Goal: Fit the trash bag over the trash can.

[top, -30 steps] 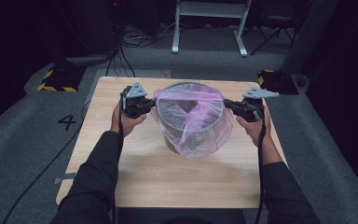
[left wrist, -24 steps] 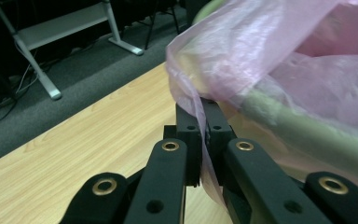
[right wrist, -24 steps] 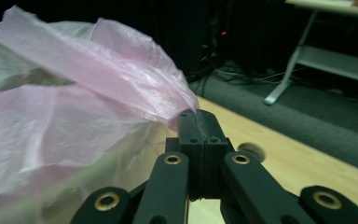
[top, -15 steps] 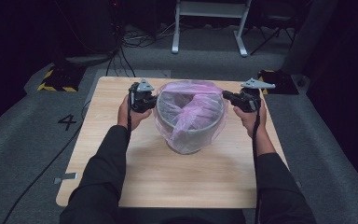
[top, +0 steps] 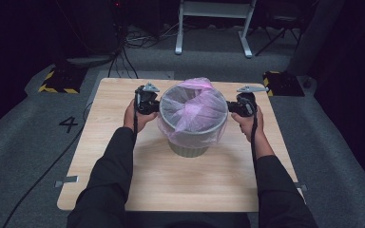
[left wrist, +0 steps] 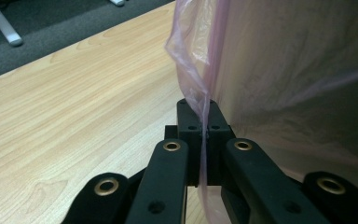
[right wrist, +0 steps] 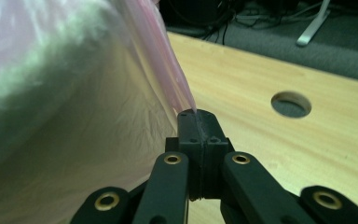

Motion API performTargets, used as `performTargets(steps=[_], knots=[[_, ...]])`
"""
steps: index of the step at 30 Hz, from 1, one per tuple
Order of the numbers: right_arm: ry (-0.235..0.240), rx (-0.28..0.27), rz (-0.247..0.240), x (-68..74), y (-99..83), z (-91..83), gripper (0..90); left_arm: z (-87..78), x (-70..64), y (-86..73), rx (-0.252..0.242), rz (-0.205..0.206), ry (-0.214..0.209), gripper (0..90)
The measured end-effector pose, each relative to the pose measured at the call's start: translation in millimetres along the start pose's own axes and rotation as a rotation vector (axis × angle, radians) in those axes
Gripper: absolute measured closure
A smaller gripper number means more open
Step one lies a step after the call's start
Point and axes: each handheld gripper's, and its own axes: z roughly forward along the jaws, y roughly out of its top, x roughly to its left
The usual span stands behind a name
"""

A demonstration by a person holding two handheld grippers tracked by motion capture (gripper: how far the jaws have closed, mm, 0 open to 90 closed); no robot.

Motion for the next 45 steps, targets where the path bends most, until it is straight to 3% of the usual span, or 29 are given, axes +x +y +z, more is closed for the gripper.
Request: performTargets(steps=[4, 9, 11, 13, 16, 17, 19, 22, 25, 27, 31, 36, 38, 40, 43, 45], knots=[[-0.001, 0.042, 0.017, -4.0, -6.0, 4.2, 90.0, 3.0, -0.1, -3.3, 0.046, 0.011, -0.001, 87.2], [-0.011, 0.047, 0.003, -8.2, -14.5, 0.1, 89.2, -5.0, 1.8, -12.2, 0.013, 0.009, 0.036, 80.5], [-0.017, 0.039, -0.001, -10.5, -17.1, -5.5, 87.2, -12.9, 2.9, -17.0, -0.018, 0.009, 0.049, 71.2], [-0.021, 0.009, -0.018, -13.1, -19.8, -13.1, 79.3, -23.5, 4.6, -21.1, -0.055, -0.002, 0.072, 56.5], [-0.043, -0.004, -0.038, -16.7, -23.0, -26.1, 66.4, -43.8, 8.8, -26.8, -0.144, -0.066, 0.082, 34.4], [-0.025, -0.017, -0.059, -17.3, -23.8, -31.1, 61.8, -51.3, 10.9, -28.9, -0.171, -0.081, 0.072, 32.3], [-0.039, -0.016, -0.087, -16.8, -25.1, -40.9, 53.6, -63.8, 12.2, -33.7, -0.212, -0.092, 0.043, 27.9], [-0.048, -0.044, -0.113, -15.1, -26.1, -56.2, 42.7, -76.2, 8.1, -41.9, -0.213, -0.056, 0.035, 24.2], [-0.023, -0.064, -0.195, -8.0, -29.6, -70.5, 35.9, -84.1, -0.3, -52.9, -0.208, -0.006, 0.021, 22.7], [-0.027, -0.044, -0.25, -0.8, -31.4, -76.7, 31.0, -87.7, -8.0, -58.2, -0.191, 0.036, 0.021, 22.9], [-0.057, -0.025, -0.358, 12.3, -36.4, -85.8, 30.5, -91.5, -24.4, -66.0, -0.166, 0.102, -0.002, 22.5], [0.003, -0.02, -0.445, 25.8, -45.7, -93.3, 26.2, -90.2, -44.3, -71.3, -0.144, 0.162, -0.042, 20.4], [-0.004, -0.026, -0.489, 35.5, -49.2, -94.9, 23.2, -87.5, -50.2, -71.7, -0.132, 0.188, -0.038, 20.2], [-0.002, -0.028, -0.542, 47.5, -52.0, -94.7, 22.3, -82.9, -54.1, -71.9, -0.127, 0.187, -0.05, 17.9], [-0.044, -0.03, -0.614, 64.0, -53.4, -90.4, 22.4, -75.3, -56.6, -70.8, -0.117, 0.191, -0.048, 16.9], [-0.082, -0.044, -0.635, 69.9, -53.2, -86.2, 24.5, -70.8, -56.3, -69.5, -0.119, 0.192, -0.047, 17.0]])
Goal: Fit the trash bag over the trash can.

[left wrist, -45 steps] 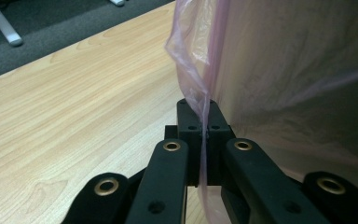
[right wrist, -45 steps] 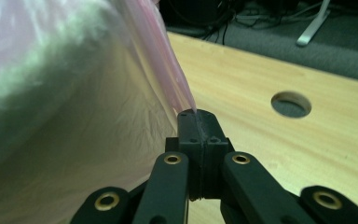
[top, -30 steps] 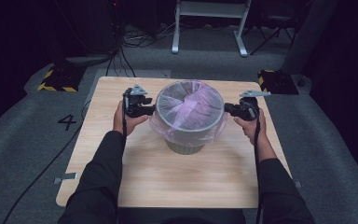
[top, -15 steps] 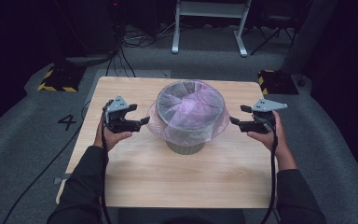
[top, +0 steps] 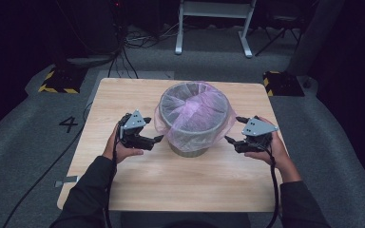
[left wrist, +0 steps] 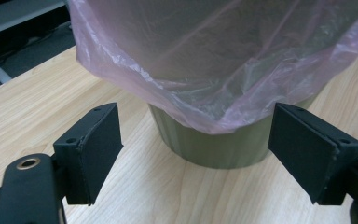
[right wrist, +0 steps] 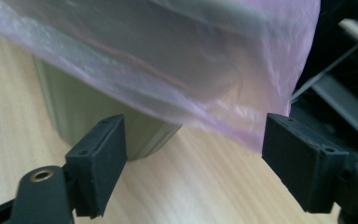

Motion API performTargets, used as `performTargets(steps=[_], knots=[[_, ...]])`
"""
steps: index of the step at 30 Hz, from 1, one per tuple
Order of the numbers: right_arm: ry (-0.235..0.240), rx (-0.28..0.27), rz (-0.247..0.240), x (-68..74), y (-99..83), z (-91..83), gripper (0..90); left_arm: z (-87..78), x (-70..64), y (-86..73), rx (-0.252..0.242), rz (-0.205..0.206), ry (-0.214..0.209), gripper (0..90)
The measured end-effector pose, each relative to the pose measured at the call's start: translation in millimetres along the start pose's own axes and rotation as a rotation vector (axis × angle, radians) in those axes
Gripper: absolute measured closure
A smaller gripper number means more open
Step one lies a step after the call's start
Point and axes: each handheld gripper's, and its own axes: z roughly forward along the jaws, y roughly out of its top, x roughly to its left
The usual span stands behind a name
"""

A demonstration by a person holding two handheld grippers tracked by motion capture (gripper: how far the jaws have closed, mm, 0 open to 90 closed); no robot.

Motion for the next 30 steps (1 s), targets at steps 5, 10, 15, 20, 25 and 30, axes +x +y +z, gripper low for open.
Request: performTargets(steps=[5, 10, 15, 20, 25, 30], knots=[[-0.039, -0.012, 0.018, -2.5, 0.7, 11.0, 58.6, 8.6, 4.0, 3.1, 0.005, 0.019, 0.021, 37.9], [0.023, -0.064, 0.049, -4.4, -4.7, 13.7, 90.0, 12.6, 8.5, 3.7, 0.017, 0.046, 0.032, 76.2], [0.072, -0.037, 0.045, -0.4, -14.3, 12.2, 90.0, 14.0, 8.4, -2.2, 0.047, 0.067, 0.01, 89.5], [0.093, -0.001, 0.075, -0.4, -26.0, 9.1, 90.0, 15.5, 6.4, -10.6, 0.098, 0.085, 0.015, 89.8], [0.125, 0.109, 0.054, 3.4, -39.2, 20.1, 90.0, 18.5, 9.7, -18.0, 0.136, 0.063, 0.022, 89.9], [0.147, 0.179, 0.108, -0.9, -51.2, 34.1, 90.0, 29.2, 10.0, -27.5, 0.211, 0.076, 0.027, 89.9]])
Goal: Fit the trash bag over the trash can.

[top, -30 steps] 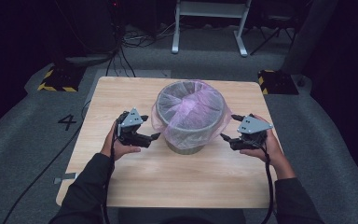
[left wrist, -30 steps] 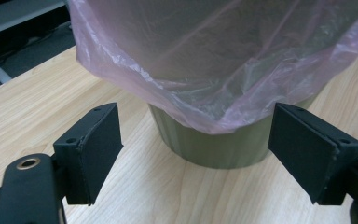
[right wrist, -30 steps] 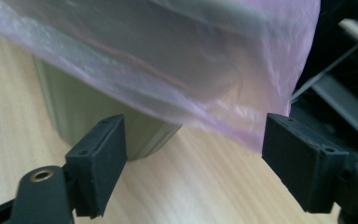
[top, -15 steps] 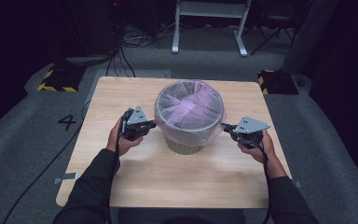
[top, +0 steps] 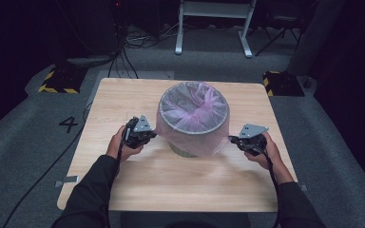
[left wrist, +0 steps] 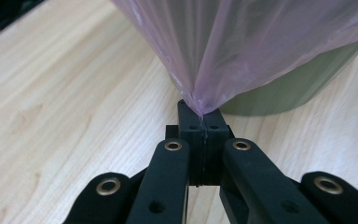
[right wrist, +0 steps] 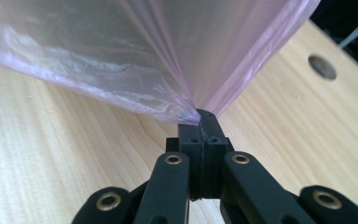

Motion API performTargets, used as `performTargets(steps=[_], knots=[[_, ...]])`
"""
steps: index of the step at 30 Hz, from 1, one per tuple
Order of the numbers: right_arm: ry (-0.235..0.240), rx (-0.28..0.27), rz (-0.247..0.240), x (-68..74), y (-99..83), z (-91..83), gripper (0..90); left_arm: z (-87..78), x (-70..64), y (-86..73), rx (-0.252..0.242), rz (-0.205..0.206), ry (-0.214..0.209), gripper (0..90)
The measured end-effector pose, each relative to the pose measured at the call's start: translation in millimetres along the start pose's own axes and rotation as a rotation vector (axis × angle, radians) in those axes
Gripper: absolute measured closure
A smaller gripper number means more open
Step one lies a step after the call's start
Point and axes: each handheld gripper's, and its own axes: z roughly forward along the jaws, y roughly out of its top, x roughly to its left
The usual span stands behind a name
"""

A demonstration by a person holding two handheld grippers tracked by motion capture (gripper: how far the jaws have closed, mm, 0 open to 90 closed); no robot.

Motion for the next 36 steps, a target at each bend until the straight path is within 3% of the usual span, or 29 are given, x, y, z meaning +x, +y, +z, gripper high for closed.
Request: performTargets(steps=[8, 10, 12, 13, 15, 16, 18, 20, 22, 24, 26, 27, 29, 31, 33, 34, 36], knots=[[0.03, 0.095, 0.066, -10.0, -9.6, 22.3, 90.0, 15.7, 5.0, -8.6, 0.058, -0.04, 0.01, 88.9], [0.03, 0.092, 0.082, -12.9, -11.9, 25.3, 90.0, 15.9, 6.7, -10.8, 0.048, -0.067, 0.008, 83.8], [0.035, 0.094, 0.107, -14.8, -14.5, 26.7, 90.0, 14.8, 6.7, -13.6, 0.04, -0.065, 0.017, 80.2], [0.039, 0.087, 0.117, -16.5, -16.0, 27.0, 90.0, 14.2, 5.8, -14.5, 0.036, -0.072, 0.033, 72.3], [0.057, 0.046, 0.154, -19.6, -18.6, 24.4, 82.0, 9.9, 4.6, -16.7, 0.021, -0.106, 0.033, 47.1], [0.077, 0.028, 0.17, -21.1, -20.0, 21.8, 76.9, 6.1, 2.4, -18.0, 0.005, -0.118, 0.042, 40.6], [0.08, 0.013, 0.198, -23.4, -21.6, 16.1, 57.8, -3.1, -1.3, -20.4, -0.023, -0.136, 0.049, 22.8], [0.1, -0.016, 0.227, -25.4, -25.1, 9.5, 51.4, -13.5, -5.3, -24.4, -0.058, -0.147, 0.035, 19.0], [0.09, -0.032, 0.238, -24.8, -29.6, 2.4, 39.6, -21.2, -11.1, -29.1, -0.073, -0.16, 0.021, 17.8], [0.087, -0.039, 0.277, -25.1, -34.8, -4.5, 30.5, -25.7, -17.8, -33.5, -0.051, -0.153, 0.03, 17.5], [0.121, -0.066, 0.305, -26.2, -38.5, -12.1, 22.6, -27.7, -24.2, -37.9, -0.026, -0.157, 0.055, 17.6], [0.118, -0.076, 0.316, -26.2, -39.3, -16.3, 21.7, -28.0, -26.7, -40.2, -0.013, -0.158, 0.046, 18.3], [0.068, -0.082, 0.319, -25.6, -39.0, -25.0, 21.0, -28.5, -32.4, -45.0, 0.007, -0.157, 0.046, 16.1], [0.051, -0.097, 0.33, -24.6, -37.4, -33.5, 21.0, -29.0, -37.4, -48.9, 0.034, -0.132, 0.051, 16.7], [-0.022, -0.075, 0.329, -20.1, -31.9, -40.4, 22.1, -27.7, -39.7, -50.7, 0.085, -0.133, 0.076, 16.4], [-0.06, -0.064, 0.317, -17.3, -28.3, -43.1, 22.0, -27.3, -40.1, -52.1, 0.086, -0.136, 0.075, 16.5], [-0.074, -0.089, 0.313, -13.0, -21.1, -49.1, 21.0, -27.7, -39.9, -55.8, 0.07, -0.161, 0.04, 16.5]])
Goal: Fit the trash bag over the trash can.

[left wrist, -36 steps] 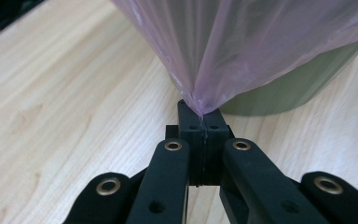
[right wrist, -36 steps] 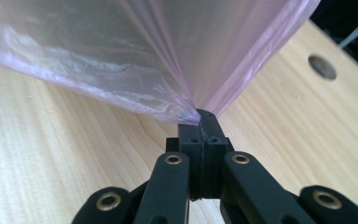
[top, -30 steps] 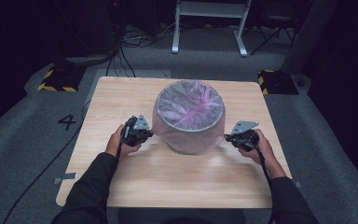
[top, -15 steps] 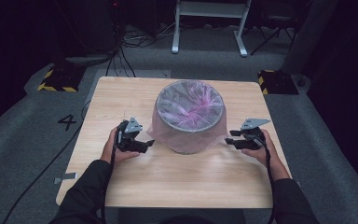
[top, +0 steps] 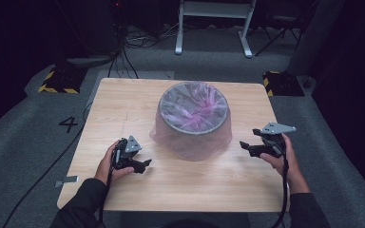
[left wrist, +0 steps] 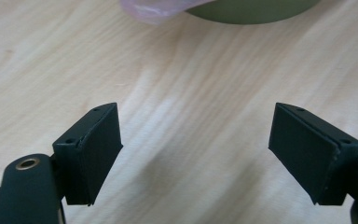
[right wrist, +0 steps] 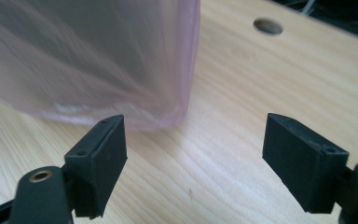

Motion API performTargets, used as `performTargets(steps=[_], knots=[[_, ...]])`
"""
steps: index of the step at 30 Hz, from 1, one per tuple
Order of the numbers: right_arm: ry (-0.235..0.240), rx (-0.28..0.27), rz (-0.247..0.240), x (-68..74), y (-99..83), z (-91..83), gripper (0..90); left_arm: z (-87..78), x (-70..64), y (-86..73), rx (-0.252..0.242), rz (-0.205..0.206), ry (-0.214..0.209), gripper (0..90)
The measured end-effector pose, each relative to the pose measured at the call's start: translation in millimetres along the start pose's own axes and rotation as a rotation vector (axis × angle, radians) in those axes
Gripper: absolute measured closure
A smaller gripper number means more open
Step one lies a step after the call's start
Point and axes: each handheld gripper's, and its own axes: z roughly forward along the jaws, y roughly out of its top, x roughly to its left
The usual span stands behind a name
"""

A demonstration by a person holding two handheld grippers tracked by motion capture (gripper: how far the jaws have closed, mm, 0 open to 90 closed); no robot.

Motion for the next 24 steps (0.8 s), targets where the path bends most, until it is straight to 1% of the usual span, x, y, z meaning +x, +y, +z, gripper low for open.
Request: performTargets(steps=[1, 3, 5, 7, 8, 10, 11, 12, 14, 15, 19, 21, 22, 24], knots=[[0.011, -0.019, -0.001, 2.6, 3.5, -3.4, 20.9, -0.1, 0.3, -1.1, 0.008, 0.005, 0.004, 16.5], [0.018, -0.064, -0.015, 7.4, 10.8, -10.4, 20.8, 0.5, -0.2, -4.2, 0.019, 0.002, 0.008, 16.5], [0.024, -0.099, -0.029, 12.2, 18.1, -16.8, 20.7, 2.0, 0.9, -7.6, 0.031, -0.029, 0.009, 16.5], [0.032, -0.123, -0.043, 17.1, 25.4, -22.0, 20.7, 1.7, 2.6, -11.2, 0.04, -0.042, 0.0, 17.2], [0.036, -0.134, -0.051, 19.6, 29.2, -24.4, 20.6, 1.8, 2.6, -13.0, 0.046, -0.038, 0.003, 17.1], [0.038, -0.144, -0.076, 24.6, 37.4, -28.8, 20.1, 1.7, 1.9, -16.4, 0.052, -0.029, 0.008, 17.0], [0.036, -0.148, -0.084, 27.1, 41.7, -30.9, 20.1, 0.7, 2.3, -17.7, 0.052, -0.031, 0.003, 16.8], [0.038, -0.154, -0.094, 29.1, 46.0, -32.8, 20.1, 0.6, 1.7, -19.1, 0.044, -0.043, -0.004, 17.1], [0.053, -0.16, -0.117, 32.7, 54.4, -35.3, 19.9, -1.8, 1.6, -20.7, 0.049, -0.034, -0.004, 17.0], [0.056, -0.162, -0.128, 34.4, 58.4, -35.9, 19.9, -2.1, 1.6, -22.1, 0.041, -0.034, -0.003, 17.0], [0.06, -0.17, -0.152, 39.4, 73.3, -38.0, 19.8, -3.9, 3.9, -26.7, 0.035, -0.057, -0.016, 16.2], [0.058, -0.174, -0.164, 41.5, 79.6, -38.8, 19.7, -4.4, 5.2, -28.5, 0.028, -0.068, -0.013, 15.2], [0.061, -0.178, -0.169, 42.3, 82.5, -38.9, 19.7, -4.6, 5.9, -29.9, 0.017, -0.06, -0.011, 15.3], [0.058, -0.183, -0.171, 43.7, 87.5, -38.8, 19.7, -4.5, 5.7, -32.0, 0.002, -0.065, -0.007, 14.5]])
